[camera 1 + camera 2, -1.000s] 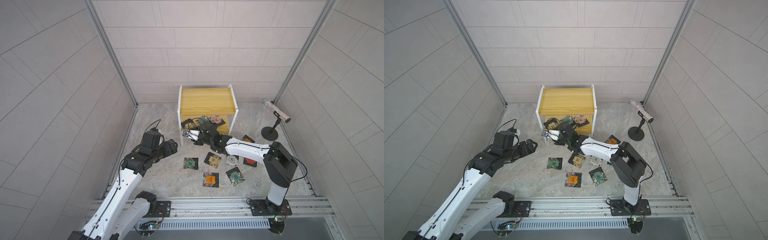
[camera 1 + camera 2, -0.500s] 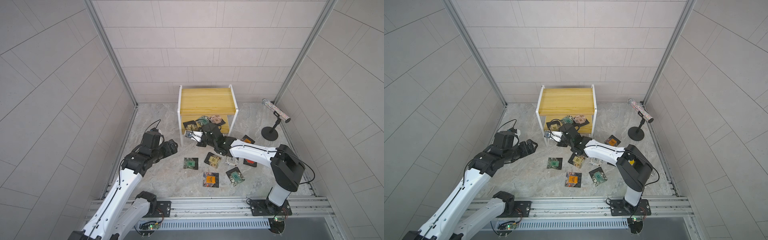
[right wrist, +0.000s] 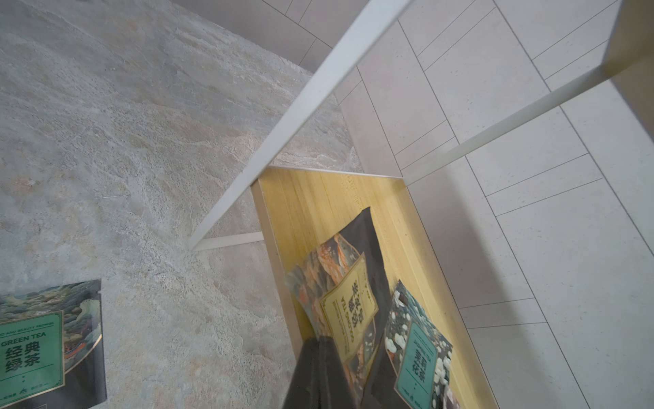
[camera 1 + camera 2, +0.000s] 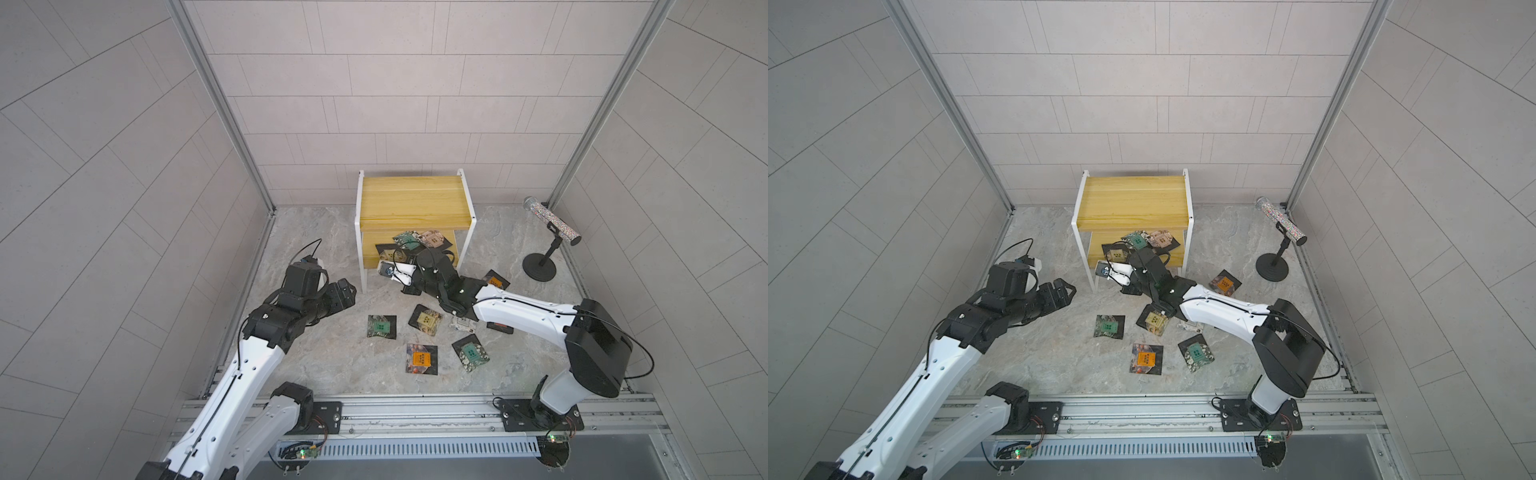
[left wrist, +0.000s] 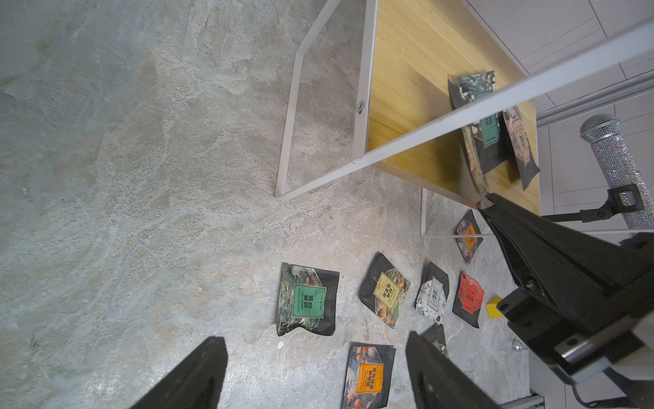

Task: Remove the tea bags from the shelf
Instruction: Pick up the tea bag from the shelf, then place the tea bag at the center of the board.

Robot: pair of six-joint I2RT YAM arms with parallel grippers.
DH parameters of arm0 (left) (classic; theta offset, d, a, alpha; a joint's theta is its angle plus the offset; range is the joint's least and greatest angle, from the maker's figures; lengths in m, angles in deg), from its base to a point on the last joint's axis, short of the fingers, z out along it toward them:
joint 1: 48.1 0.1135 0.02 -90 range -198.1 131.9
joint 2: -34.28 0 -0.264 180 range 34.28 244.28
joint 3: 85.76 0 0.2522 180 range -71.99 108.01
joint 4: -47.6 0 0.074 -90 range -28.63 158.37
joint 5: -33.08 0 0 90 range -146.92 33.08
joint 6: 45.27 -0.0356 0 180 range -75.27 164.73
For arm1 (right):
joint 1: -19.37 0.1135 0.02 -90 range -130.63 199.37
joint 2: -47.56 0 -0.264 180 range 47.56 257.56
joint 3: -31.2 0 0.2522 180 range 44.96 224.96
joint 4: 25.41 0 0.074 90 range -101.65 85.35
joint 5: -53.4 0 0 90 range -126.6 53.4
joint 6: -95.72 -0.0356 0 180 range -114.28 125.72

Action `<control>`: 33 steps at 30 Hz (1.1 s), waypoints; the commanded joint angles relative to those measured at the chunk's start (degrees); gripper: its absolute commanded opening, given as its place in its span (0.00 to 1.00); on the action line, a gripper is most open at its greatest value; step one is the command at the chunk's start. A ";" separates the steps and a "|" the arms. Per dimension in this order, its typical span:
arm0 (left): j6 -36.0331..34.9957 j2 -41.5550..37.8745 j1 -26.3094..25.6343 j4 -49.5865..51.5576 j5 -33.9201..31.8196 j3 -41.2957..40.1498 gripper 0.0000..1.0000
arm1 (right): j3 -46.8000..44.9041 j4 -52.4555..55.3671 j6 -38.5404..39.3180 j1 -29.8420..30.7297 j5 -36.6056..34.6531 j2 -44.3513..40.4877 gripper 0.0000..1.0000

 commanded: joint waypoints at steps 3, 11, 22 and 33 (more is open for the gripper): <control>0.39 -0.83 0.30 -2.16 1.23 0.36 0.87 | -3.16 -2.20 0.76 2.05 -2.16 -5.65 0.00; 2.22 -0.80 0.25 -4.93 3.95 0.76 0.87 | -6.65 -2.57 1.76 4.67 -4.16 -10.35 0.00; 5.67 -1.52 0.25 -7.73 7.01 1.13 0.90 | -8.24 -2.44 2.81 7.21 -5.26 -14.16 0.00; 11.23 -1.46 0.17 -12.70 12.22 0.65 0.92 | -9.26 -3.14 3.96 13.60 -7.80 -15.70 0.00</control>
